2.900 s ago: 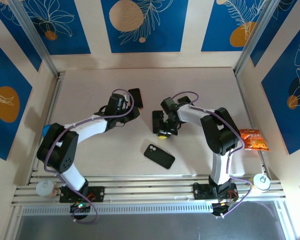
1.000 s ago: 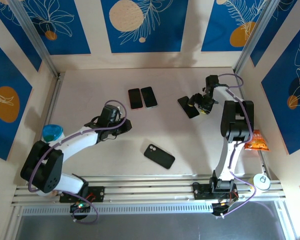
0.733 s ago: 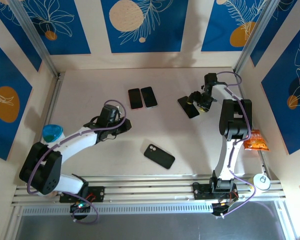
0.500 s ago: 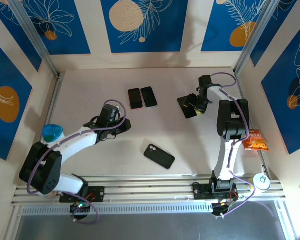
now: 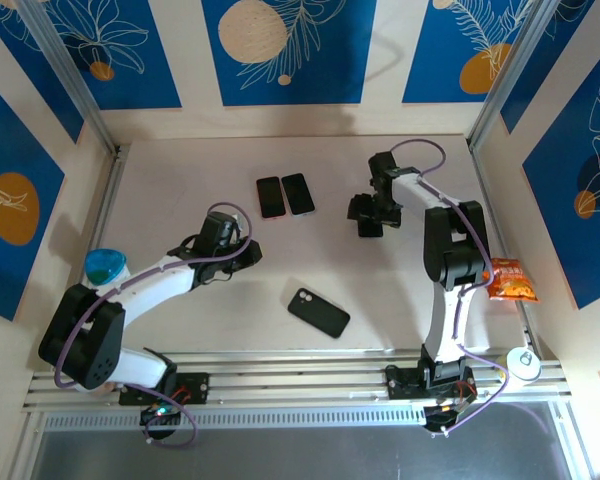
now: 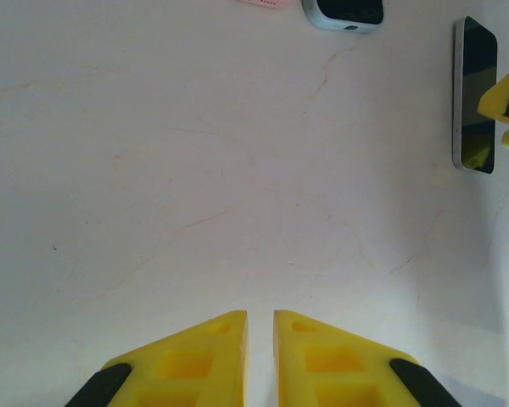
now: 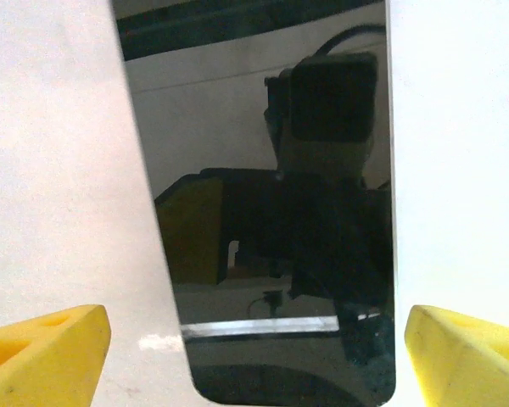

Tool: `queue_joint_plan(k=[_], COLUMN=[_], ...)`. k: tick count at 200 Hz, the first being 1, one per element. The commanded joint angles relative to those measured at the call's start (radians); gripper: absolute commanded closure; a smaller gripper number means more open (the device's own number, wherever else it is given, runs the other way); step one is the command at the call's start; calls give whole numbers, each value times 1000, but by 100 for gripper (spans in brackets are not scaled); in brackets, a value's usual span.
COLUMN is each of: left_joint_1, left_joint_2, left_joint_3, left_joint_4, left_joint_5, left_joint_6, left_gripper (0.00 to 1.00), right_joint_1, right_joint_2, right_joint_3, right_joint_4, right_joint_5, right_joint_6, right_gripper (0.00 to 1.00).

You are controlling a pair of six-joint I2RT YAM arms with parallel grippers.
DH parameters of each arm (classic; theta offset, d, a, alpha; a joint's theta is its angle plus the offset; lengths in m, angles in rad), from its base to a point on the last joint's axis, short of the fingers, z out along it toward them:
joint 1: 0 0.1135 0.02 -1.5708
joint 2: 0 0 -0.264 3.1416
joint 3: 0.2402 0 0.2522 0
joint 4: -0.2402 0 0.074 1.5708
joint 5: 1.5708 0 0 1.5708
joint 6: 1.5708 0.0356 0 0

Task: Put the phone into the phone case

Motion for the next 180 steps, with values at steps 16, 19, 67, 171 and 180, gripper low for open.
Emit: queue_joint_plan(k=[16, 19, 67, 171, 180], left_joint_1=[-8, -7, -8, -8, -8], left_joint_2=[-8, -8, -10, -28, -31], left_joint_3=[-21, -22, -26, -36, -39], left_joint_4=[20, 20, 18, 15, 14], left_joint_5=[-15, -15, -18, -23, -25], left_joint_6=[-15, -14, -16, -16, -16], left_gripper=[83, 83, 83, 83, 83], right_joint_1=[19, 19, 23, 66, 67], right_joint_2=[68, 73, 146, 228, 222], right_joint_3=[100, 106, 164, 227, 220], right_joint_4=[-68, -71, -86, -149, -148], right_joint_5=[103, 105, 125, 161, 162], right_joint_6=[-90, -93, -113, -136, -137], right_gripper=[8, 8, 9, 30, 34])
